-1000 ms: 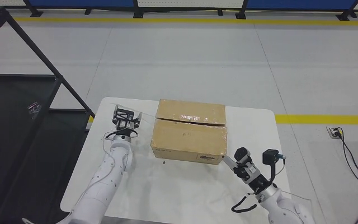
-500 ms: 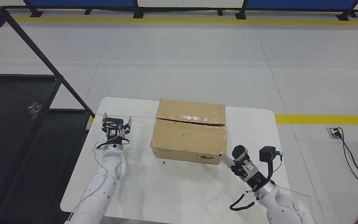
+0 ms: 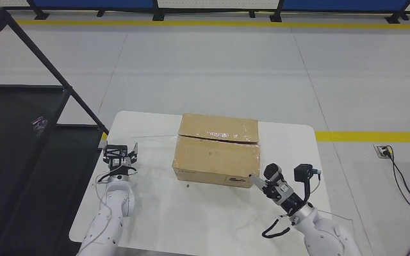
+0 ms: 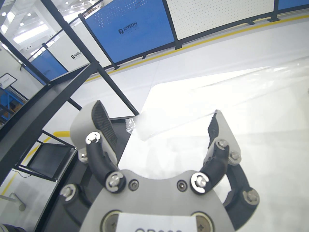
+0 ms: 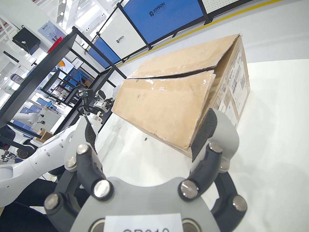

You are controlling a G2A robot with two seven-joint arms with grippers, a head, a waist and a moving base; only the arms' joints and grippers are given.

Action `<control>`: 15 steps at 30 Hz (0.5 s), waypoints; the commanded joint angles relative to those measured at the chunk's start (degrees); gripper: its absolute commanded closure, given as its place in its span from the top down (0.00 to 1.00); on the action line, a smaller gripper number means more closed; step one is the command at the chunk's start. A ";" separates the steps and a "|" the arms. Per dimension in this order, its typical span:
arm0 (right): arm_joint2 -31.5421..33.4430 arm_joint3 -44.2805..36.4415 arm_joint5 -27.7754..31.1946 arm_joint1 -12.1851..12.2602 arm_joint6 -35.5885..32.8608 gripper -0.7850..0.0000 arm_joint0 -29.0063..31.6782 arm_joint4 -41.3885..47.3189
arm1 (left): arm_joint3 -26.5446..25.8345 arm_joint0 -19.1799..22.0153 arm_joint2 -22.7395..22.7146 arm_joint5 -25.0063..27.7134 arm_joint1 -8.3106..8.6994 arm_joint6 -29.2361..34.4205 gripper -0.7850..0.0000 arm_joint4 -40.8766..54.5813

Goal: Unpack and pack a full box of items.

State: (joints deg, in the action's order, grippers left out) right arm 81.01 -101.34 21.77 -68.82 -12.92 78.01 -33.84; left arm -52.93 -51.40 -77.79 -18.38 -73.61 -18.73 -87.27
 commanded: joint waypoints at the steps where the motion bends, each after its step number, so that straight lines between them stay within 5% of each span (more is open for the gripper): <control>1: -0.18 0.27 0.09 -0.01 -0.19 1.00 -0.36 0.01 | -0.99 -0.67 -0.50 -0.05 0.12 0.92 1.00 -0.18; 15: -0.42 1.72 0.31 0.06 -1.17 1.00 -2.14 0.40 | -2.93 -1.94 -0.76 3.02 0.38 5.50 1.00 -3.75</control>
State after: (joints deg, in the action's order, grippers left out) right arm 80.54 -99.68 22.03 -68.77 -14.07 75.86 -33.47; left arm -55.79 -53.32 -78.54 -16.23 -73.28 -13.35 -90.89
